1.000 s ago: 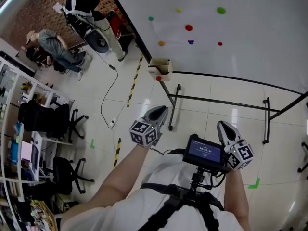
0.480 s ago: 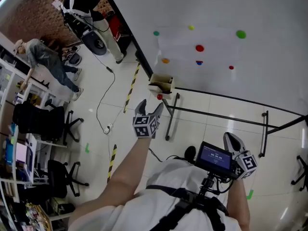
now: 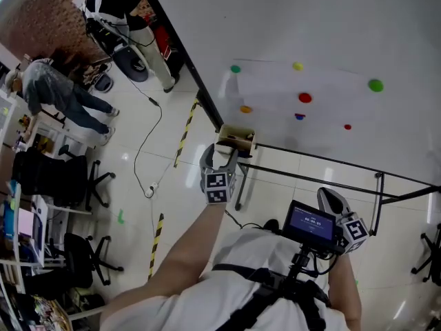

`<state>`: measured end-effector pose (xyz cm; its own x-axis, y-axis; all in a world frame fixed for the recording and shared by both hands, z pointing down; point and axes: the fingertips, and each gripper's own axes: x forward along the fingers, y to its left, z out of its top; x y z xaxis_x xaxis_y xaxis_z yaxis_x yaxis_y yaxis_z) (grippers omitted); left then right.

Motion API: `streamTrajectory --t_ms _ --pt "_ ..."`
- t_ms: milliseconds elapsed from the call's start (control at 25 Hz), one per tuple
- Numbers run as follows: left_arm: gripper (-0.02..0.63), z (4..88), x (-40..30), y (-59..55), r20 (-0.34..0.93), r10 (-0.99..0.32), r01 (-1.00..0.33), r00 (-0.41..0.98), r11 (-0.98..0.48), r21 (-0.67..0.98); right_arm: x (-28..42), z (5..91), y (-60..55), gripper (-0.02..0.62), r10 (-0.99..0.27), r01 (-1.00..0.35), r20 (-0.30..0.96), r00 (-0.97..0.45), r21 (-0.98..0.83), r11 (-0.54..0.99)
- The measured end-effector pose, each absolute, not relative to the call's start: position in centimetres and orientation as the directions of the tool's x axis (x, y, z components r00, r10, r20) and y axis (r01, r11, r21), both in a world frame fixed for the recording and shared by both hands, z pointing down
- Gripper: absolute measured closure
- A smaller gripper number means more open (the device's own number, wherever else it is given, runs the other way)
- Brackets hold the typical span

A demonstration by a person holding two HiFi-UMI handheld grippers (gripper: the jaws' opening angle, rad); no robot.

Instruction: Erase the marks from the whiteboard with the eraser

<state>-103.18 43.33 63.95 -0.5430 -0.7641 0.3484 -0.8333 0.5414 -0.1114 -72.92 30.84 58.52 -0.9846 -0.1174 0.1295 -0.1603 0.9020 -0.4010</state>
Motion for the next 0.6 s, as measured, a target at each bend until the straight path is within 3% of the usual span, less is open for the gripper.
streamTrajectory --t_ms 40,120,280,600 --pt "0.322 63.8 -103.1 43.1 0.340 -0.763 -0.833 -0.550 0.532 -0.154 -73.4 58.4 30.6 0.575 -0.119 -0.162 0.131 -0.984 -0.398 0.903" --pt "0.336 63.3 -102.2 42.6 0.320 -0.770 -0.833 -0.553 0.504 -0.228 -74.1 58.3 30.5 0.575 -0.123 -0.172 0.145 -0.982 -0.401 0.900" --pt "0.348 62.8 -101.5 41.4 0.296 -0.763 -0.816 -0.575 0.509 -0.273 -75.2 58.5 30.3 0.575 -0.126 -0.189 0.176 -0.976 -0.410 0.892" --pt "0.351 61.2 -102.9 40.9 0.261 -0.796 -0.838 -0.545 0.512 -0.189 -76.5 59.5 28.7 0.575 -0.128 -0.203 0.206 -0.970 -0.401 0.893"
